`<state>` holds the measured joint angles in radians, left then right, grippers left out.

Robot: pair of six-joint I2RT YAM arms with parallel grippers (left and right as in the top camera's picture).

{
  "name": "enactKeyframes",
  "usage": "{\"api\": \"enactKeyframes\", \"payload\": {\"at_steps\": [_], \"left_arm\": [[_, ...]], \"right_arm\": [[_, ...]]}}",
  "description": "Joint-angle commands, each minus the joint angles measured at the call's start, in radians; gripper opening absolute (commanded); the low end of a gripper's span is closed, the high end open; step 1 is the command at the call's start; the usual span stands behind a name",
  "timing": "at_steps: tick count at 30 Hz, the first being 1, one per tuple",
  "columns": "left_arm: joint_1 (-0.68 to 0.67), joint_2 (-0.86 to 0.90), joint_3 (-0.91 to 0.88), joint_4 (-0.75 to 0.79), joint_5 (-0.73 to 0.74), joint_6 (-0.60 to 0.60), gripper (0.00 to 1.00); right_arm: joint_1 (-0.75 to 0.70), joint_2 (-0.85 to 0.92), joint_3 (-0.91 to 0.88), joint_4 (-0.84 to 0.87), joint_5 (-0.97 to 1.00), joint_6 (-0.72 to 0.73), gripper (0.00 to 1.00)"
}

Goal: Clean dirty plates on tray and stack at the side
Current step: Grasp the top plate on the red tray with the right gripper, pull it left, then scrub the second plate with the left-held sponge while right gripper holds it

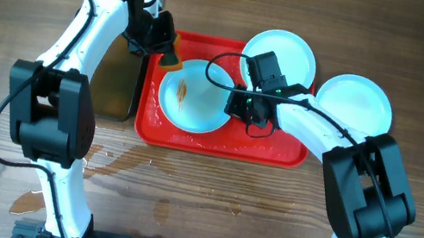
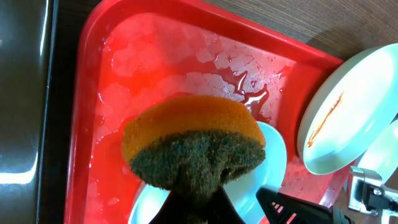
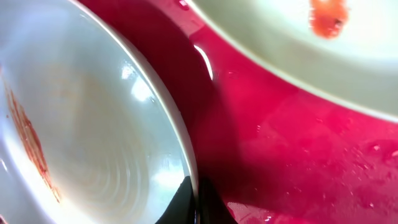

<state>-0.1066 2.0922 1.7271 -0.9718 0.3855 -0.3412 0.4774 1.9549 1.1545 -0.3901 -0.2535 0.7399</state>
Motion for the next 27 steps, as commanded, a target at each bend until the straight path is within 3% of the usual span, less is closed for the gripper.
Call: {"api": "enactKeyframes", "payload": {"at_steps": [1,3,4,9,13,21,22,27], "left_arm": [[-0.012,-0.032,0.005,-0.007,-0.006,0.02,0.04],[-0.03,-0.032,0.005,-0.012,-0.013,0.02,0.04],[-0.039,-0.032,0.005,-0.015,-0.03,0.02,0.04],[-0.06,-0.032,0.005,-0.024,-0.058,0.02,0.04],[-0.06,-0.031,0.005,-0.027,-0.059,0.02,0.04],[-0.06,0.005,0.004,-0.027,-0.058,0.025,0.04],[-0.06,0.019,0.004,-0.028,-0.056,0.037,0.04],[-0.06,0.074,0.004,-0.032,-0.05,0.229,0.04]], "right_arm": [[0.001,0.017,0.009,-0.006,0.062,0.071,0.04],[0.0,0.015,0.019,0.015,0.054,0.015,0.31],[-0.001,0.015,0.041,0.003,0.055,-0.033,0.32],[-0.001,0.014,0.13,-0.066,0.055,-0.27,0.3],[0.001,0.028,0.129,-0.068,0.077,-0.28,0.13],[0.002,0.1,0.128,-0.06,0.008,-0.238,0.15],[0.001,0.108,0.128,-0.06,0.005,-0.225,0.04],[-0.026,0.115,0.128,-0.06,-0.04,-0.218,0.04]]}}
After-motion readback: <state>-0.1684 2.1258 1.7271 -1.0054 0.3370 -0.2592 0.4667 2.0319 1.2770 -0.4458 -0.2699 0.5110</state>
